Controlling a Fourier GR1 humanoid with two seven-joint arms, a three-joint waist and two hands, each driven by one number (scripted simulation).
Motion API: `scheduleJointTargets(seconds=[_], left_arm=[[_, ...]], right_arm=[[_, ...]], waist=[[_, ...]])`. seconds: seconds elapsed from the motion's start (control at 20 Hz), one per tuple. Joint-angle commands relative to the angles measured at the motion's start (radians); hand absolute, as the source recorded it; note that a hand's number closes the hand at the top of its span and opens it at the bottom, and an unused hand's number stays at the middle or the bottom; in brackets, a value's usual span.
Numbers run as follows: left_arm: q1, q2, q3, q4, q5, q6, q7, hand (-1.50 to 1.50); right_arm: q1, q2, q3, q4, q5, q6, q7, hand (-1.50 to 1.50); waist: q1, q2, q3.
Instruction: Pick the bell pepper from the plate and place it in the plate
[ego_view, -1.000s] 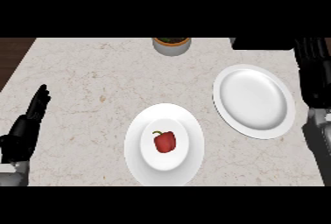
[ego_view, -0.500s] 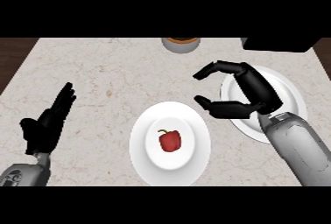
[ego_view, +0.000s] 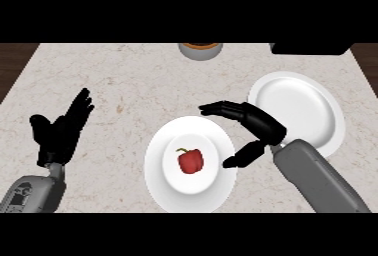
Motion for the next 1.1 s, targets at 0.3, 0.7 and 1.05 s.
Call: scheduleJointTargets(seconds=[0.3,0.7,1.05], left_arm=[[-0.036,-0.039,0.038,0.117,-0.034,-0.034,-0.054,0.00],[0.032,0.000,0.066,-0.012,-0.007,-0.062,0.025,0.00],[-0.023,-0.027,0.063,0.001,-0.052,-0.032,0.053,0.00]], right_arm=[[-0.054,0.008,0.018,0.049,0.231,0.050,0.020,-1.50],[-0.047,0.038,0.127,-0.075,0.371,0.159,0.291,-1.50],[-0.079,0.133,0.190,-0.081,0.565,0.147,0.442,-1.50]], waist=[[-0.023,-0.007,-0.001],[-0.021,-0.009,-0.001],[-0.021,-0.008,-0.001]])
